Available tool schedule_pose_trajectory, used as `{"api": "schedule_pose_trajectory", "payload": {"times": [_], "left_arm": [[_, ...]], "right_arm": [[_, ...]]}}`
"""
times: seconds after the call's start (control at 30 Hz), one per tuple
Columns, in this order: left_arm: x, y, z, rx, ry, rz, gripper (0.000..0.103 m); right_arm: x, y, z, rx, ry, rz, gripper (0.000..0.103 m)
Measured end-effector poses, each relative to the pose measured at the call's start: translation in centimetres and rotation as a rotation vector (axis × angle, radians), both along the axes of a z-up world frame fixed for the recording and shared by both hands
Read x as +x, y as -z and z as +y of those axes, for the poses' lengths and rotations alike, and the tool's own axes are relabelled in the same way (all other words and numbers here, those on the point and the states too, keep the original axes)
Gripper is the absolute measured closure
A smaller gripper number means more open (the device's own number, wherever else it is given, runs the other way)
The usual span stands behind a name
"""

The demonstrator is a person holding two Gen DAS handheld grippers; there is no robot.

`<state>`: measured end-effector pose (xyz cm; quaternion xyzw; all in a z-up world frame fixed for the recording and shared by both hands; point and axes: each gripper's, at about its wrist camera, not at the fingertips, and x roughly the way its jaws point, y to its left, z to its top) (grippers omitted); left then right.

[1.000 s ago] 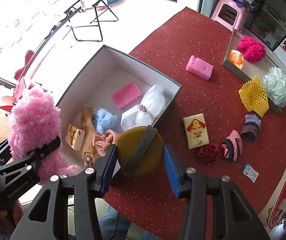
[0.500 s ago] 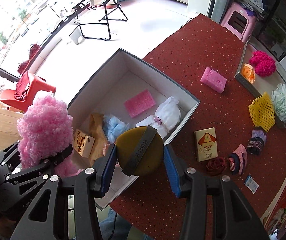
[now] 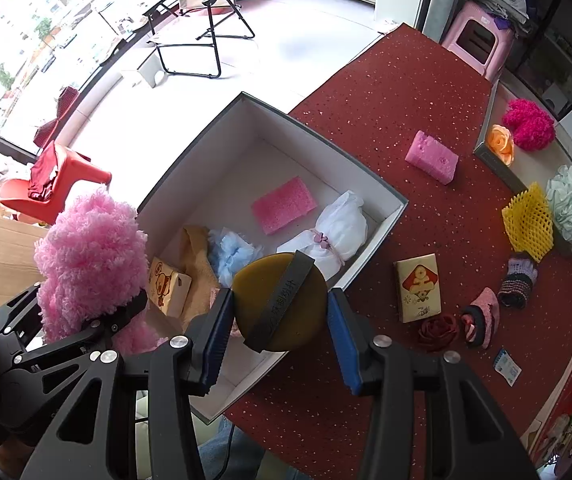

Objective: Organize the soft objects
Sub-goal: 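Lower pink yarn into the box with left tool while right tool lowers yellow puff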

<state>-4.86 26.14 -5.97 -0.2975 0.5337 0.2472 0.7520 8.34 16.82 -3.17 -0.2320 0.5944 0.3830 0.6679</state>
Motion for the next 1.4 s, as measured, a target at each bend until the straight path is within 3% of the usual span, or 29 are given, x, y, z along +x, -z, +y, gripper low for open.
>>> {"api": "schedule_pose_trajectory", "payload": {"times": [1.4], "left_arm": [[0.5,0.3,0.3,-0.01,0.043,-0.003,0.052]], "right_arm": [[-0.1,0.6,1.5,-0.015,0.002,-0.008,0.052]]}}
